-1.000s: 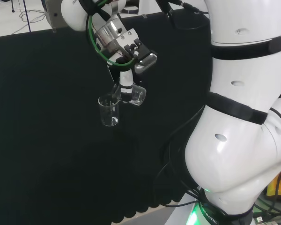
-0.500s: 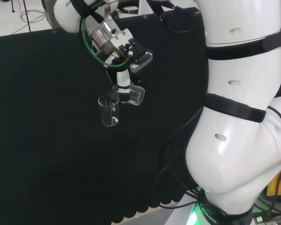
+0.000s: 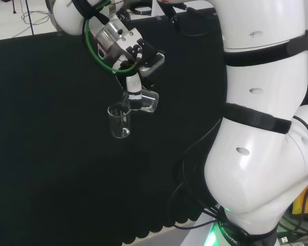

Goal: Pour the water from the handheld beaker into the one on the table.

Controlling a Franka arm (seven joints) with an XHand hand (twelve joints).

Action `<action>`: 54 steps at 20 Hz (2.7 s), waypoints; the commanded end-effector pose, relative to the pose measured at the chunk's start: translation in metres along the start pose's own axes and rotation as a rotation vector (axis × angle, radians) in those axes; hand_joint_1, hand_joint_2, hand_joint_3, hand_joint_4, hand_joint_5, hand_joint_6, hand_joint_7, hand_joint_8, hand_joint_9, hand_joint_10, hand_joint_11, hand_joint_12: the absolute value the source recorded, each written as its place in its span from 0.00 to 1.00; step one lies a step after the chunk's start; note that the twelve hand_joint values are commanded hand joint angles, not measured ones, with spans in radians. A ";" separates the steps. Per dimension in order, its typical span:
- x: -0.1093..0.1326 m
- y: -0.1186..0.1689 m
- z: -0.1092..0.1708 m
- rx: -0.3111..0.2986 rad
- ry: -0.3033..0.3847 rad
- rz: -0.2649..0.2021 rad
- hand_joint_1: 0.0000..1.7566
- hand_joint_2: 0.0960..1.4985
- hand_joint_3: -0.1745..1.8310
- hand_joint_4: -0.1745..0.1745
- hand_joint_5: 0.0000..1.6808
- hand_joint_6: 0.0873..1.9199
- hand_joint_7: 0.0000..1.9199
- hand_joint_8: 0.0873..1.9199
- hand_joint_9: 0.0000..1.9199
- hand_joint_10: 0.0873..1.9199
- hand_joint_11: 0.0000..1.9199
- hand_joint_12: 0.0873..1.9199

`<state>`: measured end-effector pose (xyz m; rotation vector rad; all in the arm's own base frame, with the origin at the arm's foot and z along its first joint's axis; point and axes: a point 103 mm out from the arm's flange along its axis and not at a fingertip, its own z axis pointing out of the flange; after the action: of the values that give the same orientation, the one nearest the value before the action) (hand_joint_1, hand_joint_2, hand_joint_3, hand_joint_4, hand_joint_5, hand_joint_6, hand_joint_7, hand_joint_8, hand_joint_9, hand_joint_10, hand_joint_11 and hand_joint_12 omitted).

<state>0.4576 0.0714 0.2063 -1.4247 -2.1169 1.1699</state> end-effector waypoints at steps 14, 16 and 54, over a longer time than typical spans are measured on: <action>0.012 0.000 -0.002 0.072 -0.050 0.044 0.75 0.35 0.47 0.00 0.76 0.32 0.70 0.31 0.90 0.01 0.76 0.30; 0.013 -0.001 -0.003 0.075 -0.056 0.049 0.75 0.35 0.47 0.00 0.76 0.32 0.70 0.31 0.90 0.01 0.76 0.30; 0.023 -0.003 -0.015 0.182 -0.087 0.132 0.75 0.35 0.48 0.00 0.76 0.34 0.69 0.32 0.90 0.01 0.76 0.30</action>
<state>0.4550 0.0984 0.2130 -1.4667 -1.9584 1.4432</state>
